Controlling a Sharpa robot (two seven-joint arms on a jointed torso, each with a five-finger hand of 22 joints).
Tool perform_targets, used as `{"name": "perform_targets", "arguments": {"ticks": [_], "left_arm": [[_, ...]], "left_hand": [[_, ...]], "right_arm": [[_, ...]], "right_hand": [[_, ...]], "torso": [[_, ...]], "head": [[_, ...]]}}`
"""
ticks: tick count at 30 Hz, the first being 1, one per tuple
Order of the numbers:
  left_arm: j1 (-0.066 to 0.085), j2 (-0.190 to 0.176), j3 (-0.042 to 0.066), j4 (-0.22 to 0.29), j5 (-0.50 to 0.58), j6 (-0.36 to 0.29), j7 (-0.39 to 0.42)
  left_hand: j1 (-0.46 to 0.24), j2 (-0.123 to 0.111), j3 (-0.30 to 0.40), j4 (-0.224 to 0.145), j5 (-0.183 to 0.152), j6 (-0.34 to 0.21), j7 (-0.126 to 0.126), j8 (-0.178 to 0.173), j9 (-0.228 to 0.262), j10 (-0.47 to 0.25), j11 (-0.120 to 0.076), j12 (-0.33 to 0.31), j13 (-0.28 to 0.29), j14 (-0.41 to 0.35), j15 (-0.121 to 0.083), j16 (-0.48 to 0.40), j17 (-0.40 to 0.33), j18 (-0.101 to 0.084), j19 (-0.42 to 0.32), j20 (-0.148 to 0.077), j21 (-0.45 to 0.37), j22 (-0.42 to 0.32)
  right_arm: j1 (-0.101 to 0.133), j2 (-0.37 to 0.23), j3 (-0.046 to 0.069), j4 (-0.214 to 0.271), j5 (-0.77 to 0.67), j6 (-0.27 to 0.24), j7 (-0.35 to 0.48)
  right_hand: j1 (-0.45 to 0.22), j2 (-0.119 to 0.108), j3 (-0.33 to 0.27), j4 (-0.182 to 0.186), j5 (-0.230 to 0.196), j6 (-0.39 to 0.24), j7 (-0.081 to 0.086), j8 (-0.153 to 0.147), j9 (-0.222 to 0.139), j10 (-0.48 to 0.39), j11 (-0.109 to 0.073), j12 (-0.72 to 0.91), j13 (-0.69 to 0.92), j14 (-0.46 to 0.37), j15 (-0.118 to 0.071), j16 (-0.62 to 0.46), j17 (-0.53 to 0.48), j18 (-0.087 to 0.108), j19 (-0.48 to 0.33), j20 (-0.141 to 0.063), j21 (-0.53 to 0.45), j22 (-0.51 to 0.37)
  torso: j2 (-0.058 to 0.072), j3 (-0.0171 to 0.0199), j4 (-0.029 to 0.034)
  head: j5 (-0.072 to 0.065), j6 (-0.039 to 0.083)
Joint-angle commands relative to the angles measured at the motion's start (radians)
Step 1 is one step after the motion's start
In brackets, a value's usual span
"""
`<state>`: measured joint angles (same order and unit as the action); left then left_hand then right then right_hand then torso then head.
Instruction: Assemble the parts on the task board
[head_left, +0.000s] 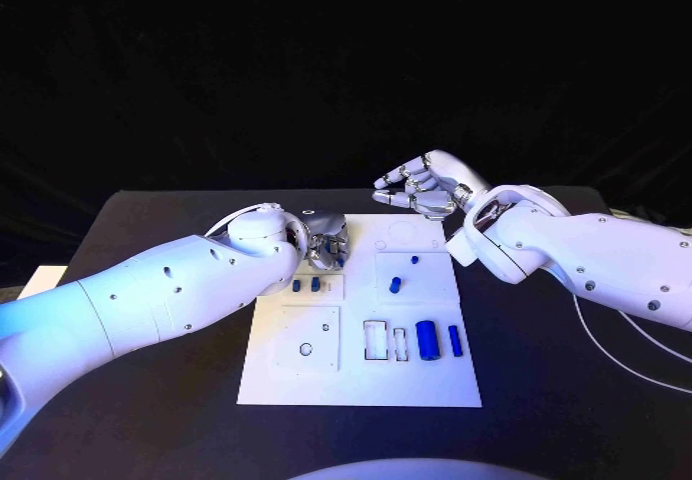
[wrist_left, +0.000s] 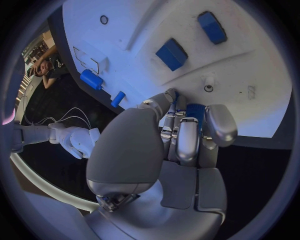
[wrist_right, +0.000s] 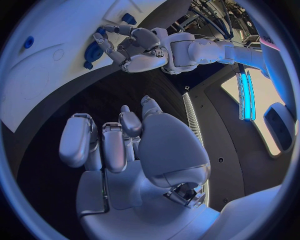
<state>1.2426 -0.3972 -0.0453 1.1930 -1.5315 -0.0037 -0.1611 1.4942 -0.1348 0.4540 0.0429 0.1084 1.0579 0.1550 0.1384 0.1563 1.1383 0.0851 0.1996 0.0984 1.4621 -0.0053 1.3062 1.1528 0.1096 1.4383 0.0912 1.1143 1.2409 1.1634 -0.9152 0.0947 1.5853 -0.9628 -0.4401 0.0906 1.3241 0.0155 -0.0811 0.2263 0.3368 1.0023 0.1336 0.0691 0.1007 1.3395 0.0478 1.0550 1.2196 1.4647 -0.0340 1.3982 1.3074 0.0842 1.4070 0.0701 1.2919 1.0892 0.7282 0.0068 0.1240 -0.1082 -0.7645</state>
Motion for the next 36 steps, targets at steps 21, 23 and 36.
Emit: {"name": "perform_targets", "arguments": {"ticks": [21,23,36], "left_arm": [[-0.019,-0.085,0.011,0.086,0.045,-0.134,0.037],[-0.018,-0.101,0.017,0.105,0.047,-0.142,0.037],[-0.017,-0.222,0.039,0.206,0.105,-0.157,0.030]], "left_hand": [[-0.029,-0.019,0.051,-0.015,0.016,0.015,0.003,-0.016,-0.006,0.032,-0.002,-0.029,-0.008,0.027,0.000,0.001,-0.025,-0.020,0.008,0.003,0.029,0.024],[-0.030,-0.020,0.052,-0.017,0.016,0.016,0.003,-0.016,-0.007,0.034,-0.002,-0.030,-0.007,0.027,0.000,0.001,-0.025,-0.020,0.009,0.003,0.031,0.025],[-0.037,-0.022,0.059,-0.020,0.015,0.021,0.002,-0.017,-0.007,0.041,-0.003,-0.035,-0.006,0.027,-0.001,0.000,-0.030,-0.021,0.010,0.002,0.036,0.030]], "right_arm": [[0.000,-0.006,0.000,-0.006,-0.024,0.000,0.008],[-0.001,-0.007,0.000,-0.008,-0.024,-0.002,0.009],[-0.001,-0.015,0.000,-0.011,-0.022,-0.003,0.009]], "right_hand": [[-0.001,0.012,0.000,-0.001,0.004,-0.001,0.003,-0.001,0.002,-0.008,0.000,0.000,0.001,0.061,0.004,-0.004,0.065,0.008,-0.006,0.000,-0.002,0.002],[-0.001,0.012,0.000,-0.001,0.004,-0.001,0.003,-0.001,0.002,-0.008,0.000,0.000,0.001,0.061,0.004,-0.004,0.065,0.008,-0.006,0.000,-0.002,0.002],[0.000,0.013,0.000,0.000,0.004,0.000,0.002,-0.001,0.002,-0.008,0.000,0.000,0.001,0.062,0.004,-0.004,0.065,0.008,-0.006,0.001,-0.002,0.002]], "torso": [[-0.001,0.0000,0.0023],[-0.001,0.0000,0.0024],[0.002,-0.0004,0.0028]], "head": [[0.013,0.008],[0.012,0.010],[0.024,0.019]]}}
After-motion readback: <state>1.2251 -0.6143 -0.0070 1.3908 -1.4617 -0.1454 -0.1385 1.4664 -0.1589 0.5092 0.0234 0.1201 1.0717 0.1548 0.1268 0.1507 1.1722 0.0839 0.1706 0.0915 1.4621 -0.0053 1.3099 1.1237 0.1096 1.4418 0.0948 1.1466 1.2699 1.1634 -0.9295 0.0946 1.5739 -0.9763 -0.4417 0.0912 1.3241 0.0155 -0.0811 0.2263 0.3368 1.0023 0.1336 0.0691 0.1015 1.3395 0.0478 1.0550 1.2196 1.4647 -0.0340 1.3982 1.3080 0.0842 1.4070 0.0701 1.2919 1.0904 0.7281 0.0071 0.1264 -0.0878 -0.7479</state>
